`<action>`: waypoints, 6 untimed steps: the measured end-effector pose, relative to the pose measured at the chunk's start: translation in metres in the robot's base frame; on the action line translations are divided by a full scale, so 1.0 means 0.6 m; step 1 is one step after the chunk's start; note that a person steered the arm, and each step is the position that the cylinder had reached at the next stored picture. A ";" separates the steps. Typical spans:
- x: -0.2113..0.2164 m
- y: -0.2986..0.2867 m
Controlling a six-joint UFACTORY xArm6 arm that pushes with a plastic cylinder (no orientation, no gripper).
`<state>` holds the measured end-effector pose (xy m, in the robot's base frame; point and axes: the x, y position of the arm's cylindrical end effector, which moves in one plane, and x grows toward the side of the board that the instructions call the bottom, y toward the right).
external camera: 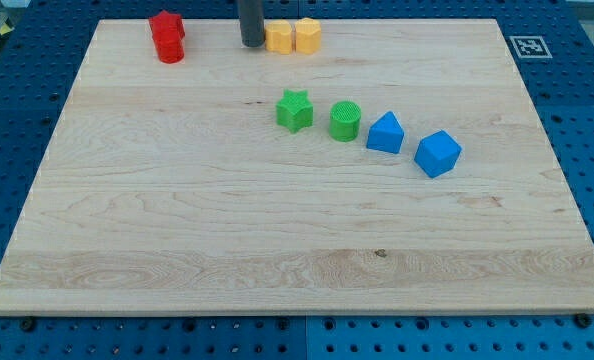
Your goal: Push the red star along with red circle towards the top left
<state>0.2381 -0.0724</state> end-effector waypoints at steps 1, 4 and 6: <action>0.000 -0.052; 0.000 -0.214; 0.000 -0.233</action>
